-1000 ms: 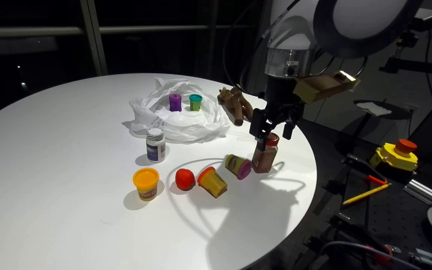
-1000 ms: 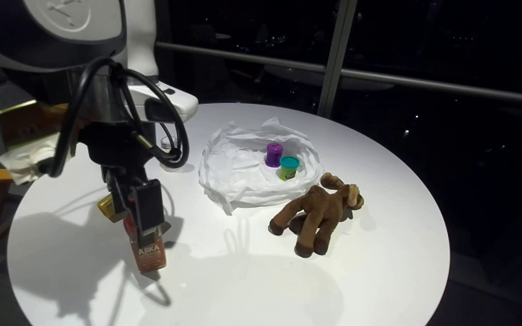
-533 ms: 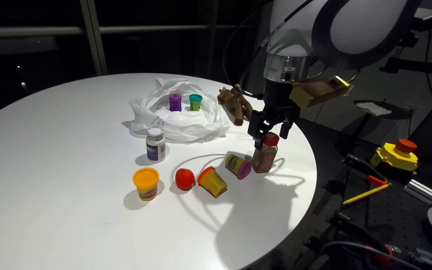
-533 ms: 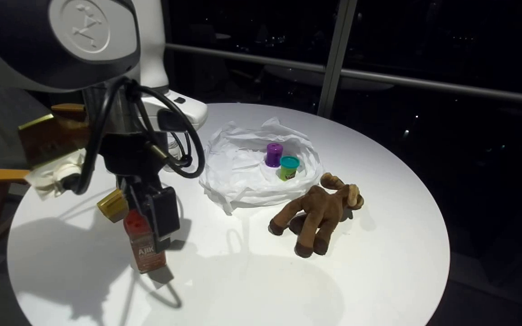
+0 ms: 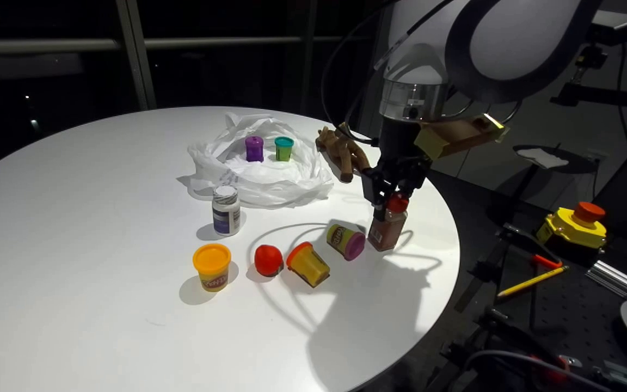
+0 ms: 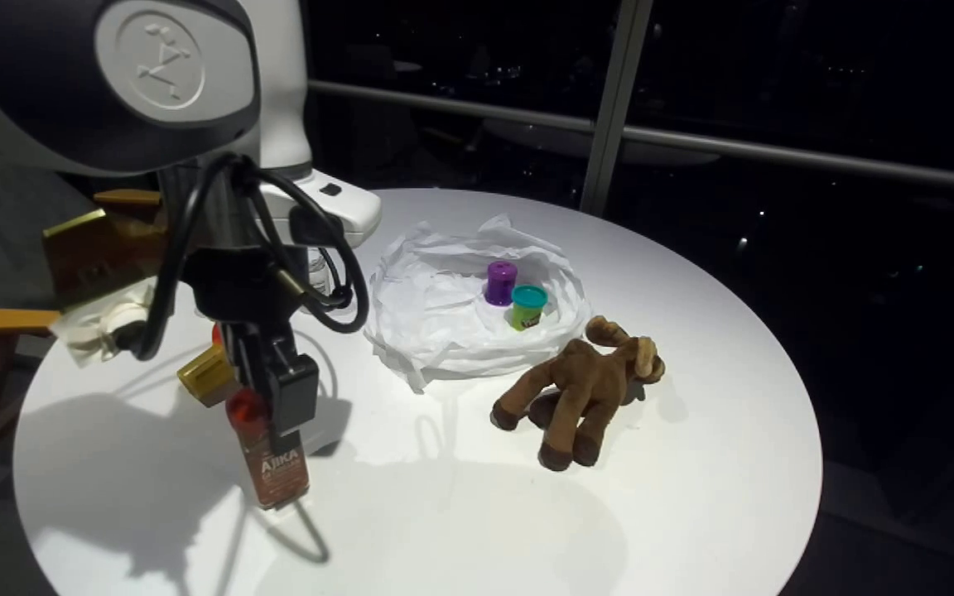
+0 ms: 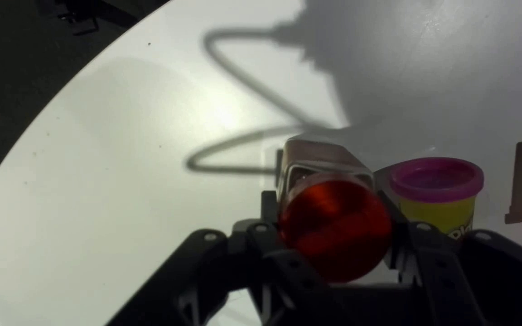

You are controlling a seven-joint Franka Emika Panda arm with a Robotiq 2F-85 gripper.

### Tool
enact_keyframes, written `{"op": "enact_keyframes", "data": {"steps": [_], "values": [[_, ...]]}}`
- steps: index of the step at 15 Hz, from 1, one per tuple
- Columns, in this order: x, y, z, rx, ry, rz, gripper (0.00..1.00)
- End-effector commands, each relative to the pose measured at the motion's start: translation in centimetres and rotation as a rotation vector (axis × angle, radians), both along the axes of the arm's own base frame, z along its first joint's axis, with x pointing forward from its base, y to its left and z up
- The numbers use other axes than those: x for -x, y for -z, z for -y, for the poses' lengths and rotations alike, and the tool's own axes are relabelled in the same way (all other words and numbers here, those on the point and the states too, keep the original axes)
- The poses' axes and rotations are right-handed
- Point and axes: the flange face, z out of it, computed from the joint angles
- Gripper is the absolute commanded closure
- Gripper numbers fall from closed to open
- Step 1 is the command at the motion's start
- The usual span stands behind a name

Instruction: Pick the objects on the table in the plastic bag

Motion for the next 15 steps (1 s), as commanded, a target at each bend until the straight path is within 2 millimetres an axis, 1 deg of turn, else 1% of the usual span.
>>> {"op": "enact_keyframes", "data": {"steps": [1, 2, 3, 5, 6, 7, 9, 10, 12, 13, 15], "values": [[-0.7, -1.2, -0.6, -0.008, -0.004, 0.011, 0.74], [-1.0, -1.6, -0.5, 0.000, -0.012, 0.013, 0.74], [-1.6, -2.5, -0.2, 0.012, -0.028, 0.009, 0.74], [-3.6, -5.2, 0.4, 0.029, -0.066, 0.001, 0.74], [-5.0, -6.8, 0.7, 0.044, -0.086, -0.003, 0.74], [-6.3, -8.1, 0.9, 0.053, -0.106, -0.007, 0.74], [-9.7, -10.3, 1.5, 0.073, -0.141, 0.006, 0.74], [-11.6, -10.8, 1.9, 0.075, -0.158, 0.021, 0.74], [-14.7, -11.6, 2.7, 0.070, -0.188, 0.059, 0.74], [-16.2, -11.4, 3.2, 0.061, -0.196, 0.076, 0.74], [-18.5, -10.6, 3.9, 0.045, -0.216, 0.103, 0.74]]}}
